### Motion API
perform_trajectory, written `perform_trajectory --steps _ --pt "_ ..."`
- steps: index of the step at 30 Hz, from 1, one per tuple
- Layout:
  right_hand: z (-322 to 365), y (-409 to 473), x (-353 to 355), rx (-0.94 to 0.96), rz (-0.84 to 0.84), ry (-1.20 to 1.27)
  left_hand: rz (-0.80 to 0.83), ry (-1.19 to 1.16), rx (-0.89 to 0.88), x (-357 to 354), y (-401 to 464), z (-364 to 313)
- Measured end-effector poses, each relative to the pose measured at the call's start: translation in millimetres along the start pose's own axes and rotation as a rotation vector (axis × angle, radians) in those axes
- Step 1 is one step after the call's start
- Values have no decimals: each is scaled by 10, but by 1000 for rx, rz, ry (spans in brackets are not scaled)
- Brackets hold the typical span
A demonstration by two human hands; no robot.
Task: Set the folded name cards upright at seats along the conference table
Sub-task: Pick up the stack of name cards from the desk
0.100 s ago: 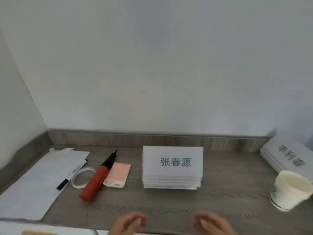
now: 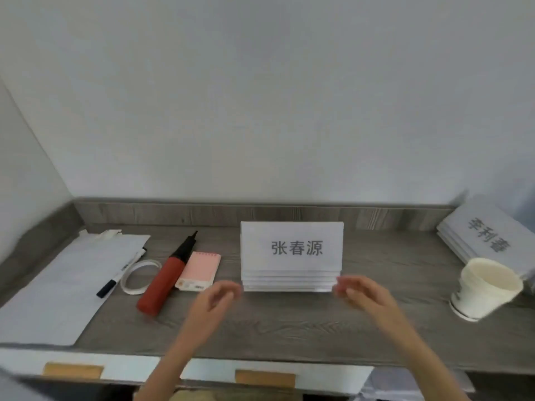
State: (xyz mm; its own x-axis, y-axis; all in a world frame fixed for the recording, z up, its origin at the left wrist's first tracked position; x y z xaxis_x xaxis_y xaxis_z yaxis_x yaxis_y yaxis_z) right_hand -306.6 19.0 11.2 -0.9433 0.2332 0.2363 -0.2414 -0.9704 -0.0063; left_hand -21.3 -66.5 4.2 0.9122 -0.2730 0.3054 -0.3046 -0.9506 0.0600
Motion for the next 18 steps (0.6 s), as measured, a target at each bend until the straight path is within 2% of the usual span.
perform_trajectory --steps 2,3,7,9,14,18 --pt "202 261 146 56 -113 -102 -87 49 1 86 334 -75" --pt "218 334 148 79 -144 -157 -82 83 24 49 416 -43" --pt "-16 585 4 -42 -82 -180 90 63 161 -233 689 191" --pt "-132 657 -117 -43 -33 -148 141 -47 131 -382 737 224" --pt "-166 736 -237 26 -38 -2 17 -221 -12 -398 820 75" --pt "-74 835 -162 54 -42 80 -45 -228 -49 -356 784 -36"
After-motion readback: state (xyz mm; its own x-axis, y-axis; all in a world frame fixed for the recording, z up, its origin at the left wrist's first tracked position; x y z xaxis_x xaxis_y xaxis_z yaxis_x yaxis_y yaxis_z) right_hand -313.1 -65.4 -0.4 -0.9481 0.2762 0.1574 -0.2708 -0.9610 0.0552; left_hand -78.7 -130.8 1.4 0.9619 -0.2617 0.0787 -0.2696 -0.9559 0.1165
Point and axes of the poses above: each hand's wrist, its own y-axis towards the middle knuckle, its own x-axis out of the back of the hand, z = x × y, the point moved 7 cm from there along y, towards the middle knuckle, and after that the axes turned 3 degrees about -y, right-handed, at the moved point
